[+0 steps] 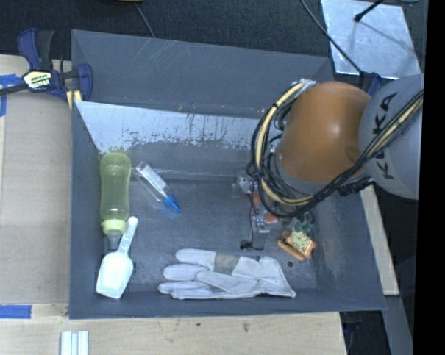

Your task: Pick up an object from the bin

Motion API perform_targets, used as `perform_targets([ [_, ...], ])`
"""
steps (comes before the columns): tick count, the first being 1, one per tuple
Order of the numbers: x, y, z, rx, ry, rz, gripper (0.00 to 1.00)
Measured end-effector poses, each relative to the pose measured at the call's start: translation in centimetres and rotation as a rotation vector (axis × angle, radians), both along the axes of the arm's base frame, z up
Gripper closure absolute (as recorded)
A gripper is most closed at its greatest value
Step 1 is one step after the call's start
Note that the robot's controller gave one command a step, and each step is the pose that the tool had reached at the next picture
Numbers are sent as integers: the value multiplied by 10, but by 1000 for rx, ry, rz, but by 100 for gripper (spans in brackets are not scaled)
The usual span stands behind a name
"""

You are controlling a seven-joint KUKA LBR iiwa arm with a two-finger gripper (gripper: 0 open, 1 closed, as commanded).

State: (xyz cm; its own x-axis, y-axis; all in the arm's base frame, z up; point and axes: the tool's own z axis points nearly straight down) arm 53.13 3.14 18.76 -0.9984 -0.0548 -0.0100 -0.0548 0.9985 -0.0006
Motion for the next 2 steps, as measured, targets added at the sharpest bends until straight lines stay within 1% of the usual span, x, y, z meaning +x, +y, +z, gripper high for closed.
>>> perform_targets([
  [1,-17,-5,-45,1,6,-26,0],
  [2,-24,-14,-71,0,10,35,0],
])
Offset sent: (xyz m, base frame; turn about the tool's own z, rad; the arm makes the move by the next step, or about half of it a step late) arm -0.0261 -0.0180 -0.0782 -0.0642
